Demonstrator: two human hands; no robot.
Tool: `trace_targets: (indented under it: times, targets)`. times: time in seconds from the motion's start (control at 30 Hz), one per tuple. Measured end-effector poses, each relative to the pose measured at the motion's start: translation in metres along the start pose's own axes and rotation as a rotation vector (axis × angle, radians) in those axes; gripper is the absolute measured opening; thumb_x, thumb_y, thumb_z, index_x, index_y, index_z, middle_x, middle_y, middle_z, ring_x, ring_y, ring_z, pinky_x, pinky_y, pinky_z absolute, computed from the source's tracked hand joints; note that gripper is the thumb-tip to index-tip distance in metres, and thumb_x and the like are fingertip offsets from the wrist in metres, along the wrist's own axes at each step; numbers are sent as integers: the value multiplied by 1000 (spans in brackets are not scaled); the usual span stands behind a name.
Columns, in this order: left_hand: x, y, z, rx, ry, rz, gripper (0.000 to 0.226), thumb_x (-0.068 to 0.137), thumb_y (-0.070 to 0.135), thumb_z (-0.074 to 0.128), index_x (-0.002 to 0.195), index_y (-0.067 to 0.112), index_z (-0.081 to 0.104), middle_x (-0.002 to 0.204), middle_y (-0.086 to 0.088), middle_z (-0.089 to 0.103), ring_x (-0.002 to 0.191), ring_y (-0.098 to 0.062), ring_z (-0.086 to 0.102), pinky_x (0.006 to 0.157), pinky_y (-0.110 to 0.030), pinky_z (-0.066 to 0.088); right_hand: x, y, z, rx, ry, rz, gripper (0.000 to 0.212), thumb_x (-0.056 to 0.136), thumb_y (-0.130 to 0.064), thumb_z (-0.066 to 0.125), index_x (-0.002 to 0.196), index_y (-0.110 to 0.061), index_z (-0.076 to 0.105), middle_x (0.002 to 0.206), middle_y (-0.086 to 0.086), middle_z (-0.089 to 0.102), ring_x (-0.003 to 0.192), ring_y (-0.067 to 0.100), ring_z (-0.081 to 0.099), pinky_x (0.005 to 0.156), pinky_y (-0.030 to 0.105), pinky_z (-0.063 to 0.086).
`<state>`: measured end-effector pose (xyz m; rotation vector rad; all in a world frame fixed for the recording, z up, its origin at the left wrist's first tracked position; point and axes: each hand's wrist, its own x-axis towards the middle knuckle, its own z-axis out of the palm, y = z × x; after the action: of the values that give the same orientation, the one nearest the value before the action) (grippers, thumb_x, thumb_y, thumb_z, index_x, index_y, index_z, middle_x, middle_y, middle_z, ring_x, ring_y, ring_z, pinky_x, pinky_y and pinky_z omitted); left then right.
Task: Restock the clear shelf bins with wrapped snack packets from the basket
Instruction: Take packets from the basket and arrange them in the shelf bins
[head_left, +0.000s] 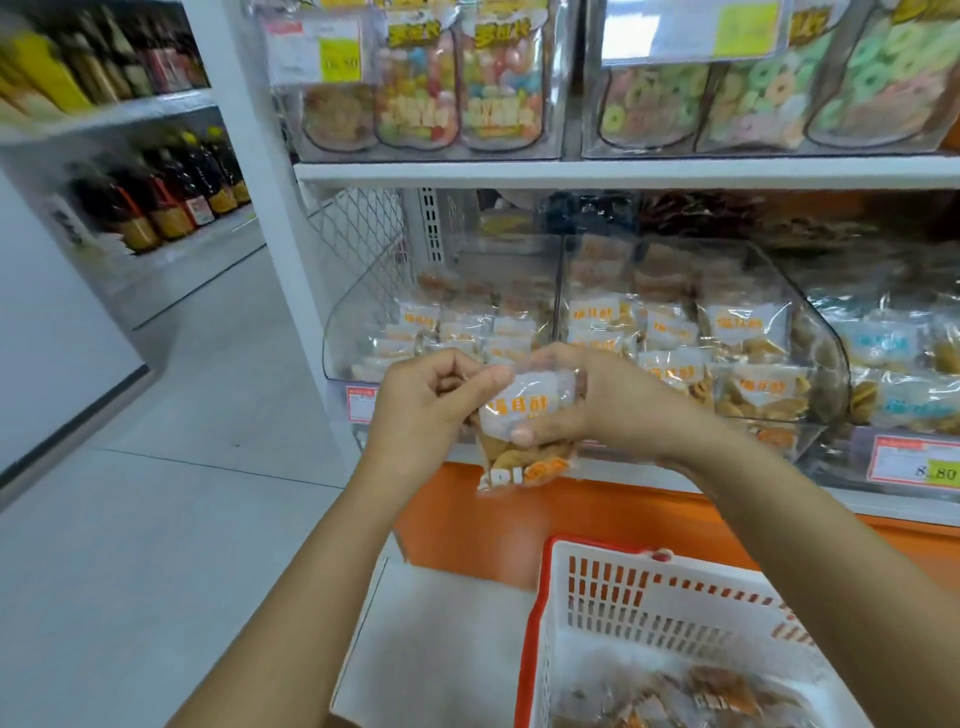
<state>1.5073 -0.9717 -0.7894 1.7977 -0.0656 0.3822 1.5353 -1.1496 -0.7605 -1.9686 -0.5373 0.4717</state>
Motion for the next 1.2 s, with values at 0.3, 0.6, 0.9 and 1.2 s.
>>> trace_targets:
  times: [0.3,0.6,0.9,1.2]
  targets:
    - [50,-50,-61,564,321,-19,29,94,25,56,120,15,62,116,-1,63,88,-21,59,83,-27,43,157,-19,-7,235,477,106,16,78,-8,77,80,-4,62,91,11,66,89,24,62,77,35,53]
    - [73,-90,-70,692,58,-7,15,92,23,57,89,19,71,82,4,71,77,-17,64,70,-35,52,300,-1,-1,379,646,121,25,84,-19,71,105,-6,66,98,-1,68,86,14,65,71,17,52]
    - [78,-99,-73,674,90,71,13,92,23,57,87,22,69,78,9,67,75,-12,60,65,-30,48,374,26,18,-28,694,127,57,82,-40,73,124,-7,53,111,1,67,99,19,64,80,25,47]
    - [69,-96,-67,559,165,262,13,91,24,60,84,17,69,83,10,64,79,-9,59,68,-20,43,312,-2,22,-240,604,239,39,89,-40,62,109,-6,58,110,6,63,89,19,61,80,30,53]
